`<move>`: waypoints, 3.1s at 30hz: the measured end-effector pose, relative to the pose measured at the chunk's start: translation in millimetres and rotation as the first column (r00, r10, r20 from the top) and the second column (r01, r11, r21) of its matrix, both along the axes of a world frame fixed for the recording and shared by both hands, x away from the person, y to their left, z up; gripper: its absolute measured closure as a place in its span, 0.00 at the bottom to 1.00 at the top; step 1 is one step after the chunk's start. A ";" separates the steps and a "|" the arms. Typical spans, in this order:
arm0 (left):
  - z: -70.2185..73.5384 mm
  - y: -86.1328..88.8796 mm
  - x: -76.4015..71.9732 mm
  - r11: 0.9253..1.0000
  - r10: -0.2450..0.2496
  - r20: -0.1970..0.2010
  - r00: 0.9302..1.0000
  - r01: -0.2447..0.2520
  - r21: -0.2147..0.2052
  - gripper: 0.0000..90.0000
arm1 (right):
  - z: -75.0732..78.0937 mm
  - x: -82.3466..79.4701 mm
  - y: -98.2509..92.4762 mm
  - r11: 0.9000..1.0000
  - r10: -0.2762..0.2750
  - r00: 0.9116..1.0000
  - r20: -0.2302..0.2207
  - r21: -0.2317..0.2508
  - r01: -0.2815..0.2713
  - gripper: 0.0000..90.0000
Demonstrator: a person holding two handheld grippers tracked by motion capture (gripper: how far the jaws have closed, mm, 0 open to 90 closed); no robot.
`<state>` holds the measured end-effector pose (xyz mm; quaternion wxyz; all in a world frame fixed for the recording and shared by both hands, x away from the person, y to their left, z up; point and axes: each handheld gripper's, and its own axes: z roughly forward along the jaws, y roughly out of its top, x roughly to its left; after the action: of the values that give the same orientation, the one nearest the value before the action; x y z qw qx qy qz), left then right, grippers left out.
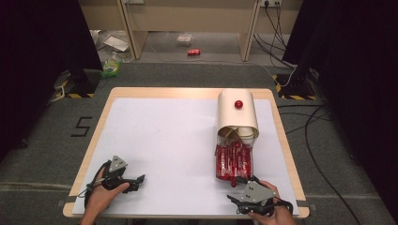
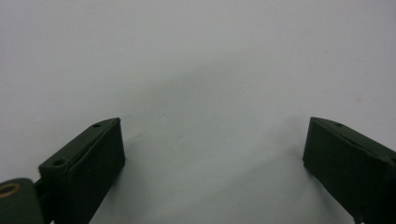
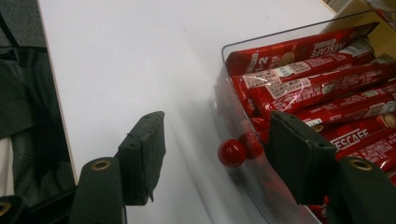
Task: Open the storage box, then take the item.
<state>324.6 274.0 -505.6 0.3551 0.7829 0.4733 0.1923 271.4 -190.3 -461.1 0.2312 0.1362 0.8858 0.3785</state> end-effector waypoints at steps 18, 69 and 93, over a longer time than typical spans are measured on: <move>0.0 0.0 0.0 1.000 0.000 0.000 1.000 0.000 0.000 0.05 | 2.1 -10.9 -4.3 1.000 0.019 1.000 -0.009 0.000 -0.019 0.42; 0.0 0.1 0.3 1.000 -0.001 0.000 1.000 0.001 0.001 0.05 | 9.6 0.6 -22.3 0.884 -0.262 0.960 -0.097 0.375 0.279 0.26; 0.0 0.0 0.2 1.000 -0.001 0.000 1.000 0.001 0.001 0.05 | 16.8 8.2 -6.4 0.876 -0.335 0.939 -0.082 0.339 0.342 0.42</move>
<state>324.8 274.0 -505.6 0.3547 0.7834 0.4728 0.1924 279.6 -196.8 -444.2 0.2570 0.3315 0.7697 0.4813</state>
